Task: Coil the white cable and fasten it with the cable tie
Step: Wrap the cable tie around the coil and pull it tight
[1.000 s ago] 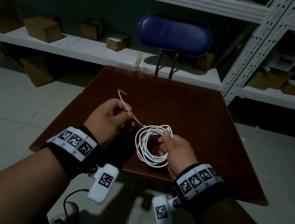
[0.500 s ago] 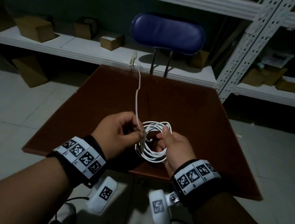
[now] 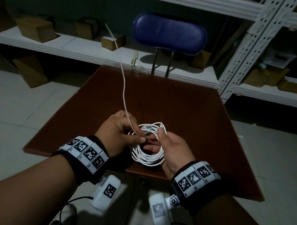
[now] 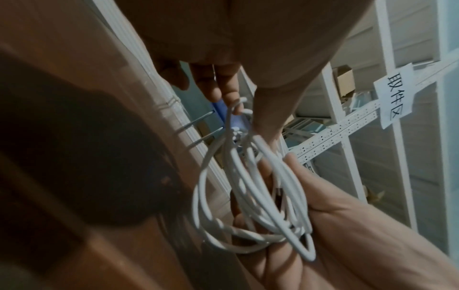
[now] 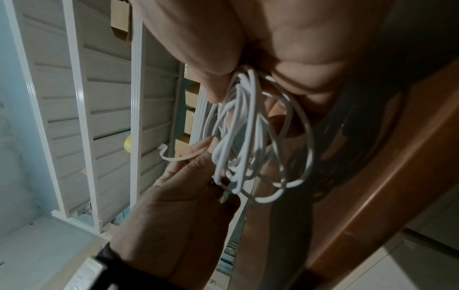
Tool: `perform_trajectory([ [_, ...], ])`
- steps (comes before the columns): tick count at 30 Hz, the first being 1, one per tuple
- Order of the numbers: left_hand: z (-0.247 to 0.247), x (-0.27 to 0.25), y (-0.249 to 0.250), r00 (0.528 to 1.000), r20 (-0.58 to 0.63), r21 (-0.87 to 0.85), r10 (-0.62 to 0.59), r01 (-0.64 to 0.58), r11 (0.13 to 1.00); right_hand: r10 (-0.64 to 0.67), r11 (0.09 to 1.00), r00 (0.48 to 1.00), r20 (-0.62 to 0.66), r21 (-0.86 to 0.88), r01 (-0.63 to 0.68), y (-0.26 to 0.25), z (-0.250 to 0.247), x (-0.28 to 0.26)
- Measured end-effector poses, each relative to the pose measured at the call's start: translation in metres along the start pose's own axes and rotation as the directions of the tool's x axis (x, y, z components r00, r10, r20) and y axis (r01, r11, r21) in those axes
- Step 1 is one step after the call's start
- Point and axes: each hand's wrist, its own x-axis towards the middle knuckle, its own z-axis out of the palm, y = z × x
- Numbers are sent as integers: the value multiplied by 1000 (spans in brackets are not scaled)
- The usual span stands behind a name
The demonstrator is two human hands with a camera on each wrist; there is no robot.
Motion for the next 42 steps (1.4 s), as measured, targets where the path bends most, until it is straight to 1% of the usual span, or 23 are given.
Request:
perform_trajectory([
  [4, 2, -1, -1, 998, 39, -6, -43, 43, 999, -27, 999, 999, 22, -25, 28, 4, -2, 0],
  [6, 2, -1, -2, 996, 46, -1, -78, 78, 997, -35, 996, 999, 24, -84, 37, 6, -4, 1],
  [8, 2, 0, 1, 992, 47, -15, -119, 120, 993, -46, 982, 999, 0, -183, 46, 7, -7, 3],
  [9, 1, 0, 3, 986, 55, -83, -159, 163, 983, -54, 966, 998, -14, -252, 48, 7, -9, 3],
  [10, 0, 2, 5, 973, 65, -194, -220, 229, 954, -59, 944, 998, -25, -326, 48, 6, -11, 4],
  [12, -3, 4, 10, 933, 111, -405, -344, 358, 841, -71, 901, 997, -34, -431, 49, 1, -14, 2],
  [13, -4, 4, 12, 920, 128, -449, -371, 387, 805, -73, 884, 997, -37, -465, 48, -1, -15, 0],
  [15, -7, 6, 13, 908, 163, -449, -385, 416, 791, -79, 858, 996, -38, -512, 49, -5, -17, -4],
  [17, -8, 6, 14, 910, 167, -411, -380, 415, 812, -106, 830, 994, -30, -553, 72, -5, -17, -5],
  [21, -11, 7, 16, 948, 55, -350, -312, 311, 884, -141, 797, 990, -24, -595, 99, -4, -16, -5],
  [23, -12, 6, 18, 952, 52, -355, -302, 300, 885, -153, 798, 988, -22, -592, 110, -3, -16, -4],
  [27, -7, 0, 18, 932, 130, -463, -338, 359, 811, -141, 829, 990, -5, -547, 115, 0, -17, 0],
  [29, -5, 0, 17, 924, 141, -514, -355, 375, 772, -125, 839, 992, -5, -534, 103, 0, -16, 1],
  [32, -6, 2, 14, 926, 135, -617, -351, 356, 702, -93, 864, 995, -26, -498, 68, 0, -15, 1],
  [34, -6, 3, 13, 934, 122, -650, -335, 330, 684, -82, 883, 996, -42, -466, 53, 1, -15, 1],
  [36, -5, 3, 12, 940, 117, -646, -321, 317, 694, -83, 891, 995, -48, -450, 52, 1, -14, 1],
  [38, -3, 0, 13, 944, 135, -613, -302, 319, 723, -83, 891, 995, -46, -450, 53, 0, -13, 1],
  [40, -1, -2, 14, 944, 146, -531, -297, 328, 781, -90, 881, 995, -40, -470, 61, -1, -13, 1],
  [42, 0, -2, 14, 939, 149, -414, -309, 343, 843, -102, 873, 994, -46, -482, 67, -1, -14, 1],
])
